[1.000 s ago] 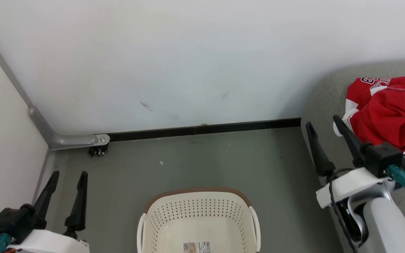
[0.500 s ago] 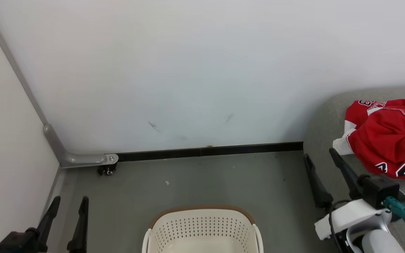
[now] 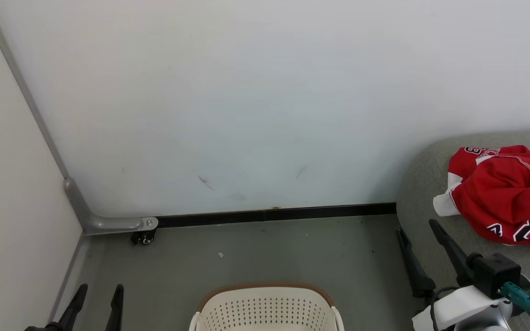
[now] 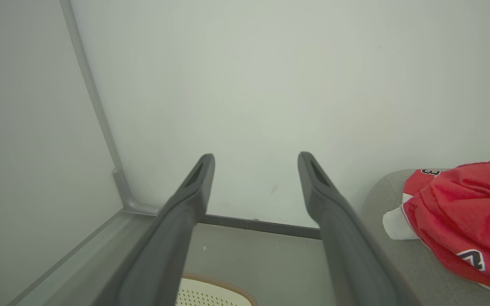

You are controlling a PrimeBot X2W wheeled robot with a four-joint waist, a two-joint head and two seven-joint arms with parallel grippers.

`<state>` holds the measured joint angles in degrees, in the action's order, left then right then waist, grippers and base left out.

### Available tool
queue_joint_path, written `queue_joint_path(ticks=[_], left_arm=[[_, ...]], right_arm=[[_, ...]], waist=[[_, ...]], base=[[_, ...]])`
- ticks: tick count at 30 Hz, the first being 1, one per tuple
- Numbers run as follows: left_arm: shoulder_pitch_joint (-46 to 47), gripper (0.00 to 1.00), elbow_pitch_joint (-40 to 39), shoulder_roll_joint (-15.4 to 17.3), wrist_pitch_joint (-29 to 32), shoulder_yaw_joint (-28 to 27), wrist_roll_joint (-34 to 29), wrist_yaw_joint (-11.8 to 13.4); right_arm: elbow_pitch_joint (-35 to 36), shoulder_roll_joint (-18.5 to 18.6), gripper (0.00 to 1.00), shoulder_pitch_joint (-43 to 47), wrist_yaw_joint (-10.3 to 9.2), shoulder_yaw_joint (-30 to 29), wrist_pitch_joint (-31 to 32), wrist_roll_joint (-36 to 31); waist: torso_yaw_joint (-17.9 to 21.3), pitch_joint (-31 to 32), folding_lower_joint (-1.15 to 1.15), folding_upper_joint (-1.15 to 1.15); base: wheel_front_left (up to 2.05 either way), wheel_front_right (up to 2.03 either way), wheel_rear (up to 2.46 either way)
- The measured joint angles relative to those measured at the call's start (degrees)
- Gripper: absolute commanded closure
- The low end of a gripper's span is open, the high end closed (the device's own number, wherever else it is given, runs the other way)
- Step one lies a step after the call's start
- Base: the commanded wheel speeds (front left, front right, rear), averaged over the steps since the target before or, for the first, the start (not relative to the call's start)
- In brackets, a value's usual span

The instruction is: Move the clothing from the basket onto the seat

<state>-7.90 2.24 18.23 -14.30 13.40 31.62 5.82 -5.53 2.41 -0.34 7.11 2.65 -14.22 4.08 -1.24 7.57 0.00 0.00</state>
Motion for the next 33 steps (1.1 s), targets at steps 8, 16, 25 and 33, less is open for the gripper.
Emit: queue_joint_path(ticks=[8,16,25,33], left_arm=[[-1.41,0.00,0.02,-0.89,0.01,-1.19,-0.21,-0.52],[-1.99,0.00,0.51,-1.62,0.01,-1.97,-0.99,-1.01],[-2.05,0.00,0.77,-2.24,0.01,-3.14,-2.01,-1.77],[-4.01,1.00,4.76,-6.04,0.11,-1.36,-1.98,-1.86]], right_arm=[[1.08,-0.03,0.00,1.44,0.00,0.13,0.00,0.15],[1.62,0.00,0.00,1.67,0.00,0.07,0.00,0.15],[1.96,0.04,0.00,2.83,0.00,0.08,0.00,0.15],[-2.79,-0.97,1.00,6.43,-0.05,0.42,0.10,0.13]], waist=[[-0.04,0.46,0.00,0.00],[-0.04,0.51,0.00,0.00],[-0.10,0.54,0.00,0.00],[-0.10,0.54,0.00,0.00]], base=[[0.00,0.00,0.00],[0.00,0.00,0.00],[0.00,0.00,0.00],[0.00,0.00,0.00]])
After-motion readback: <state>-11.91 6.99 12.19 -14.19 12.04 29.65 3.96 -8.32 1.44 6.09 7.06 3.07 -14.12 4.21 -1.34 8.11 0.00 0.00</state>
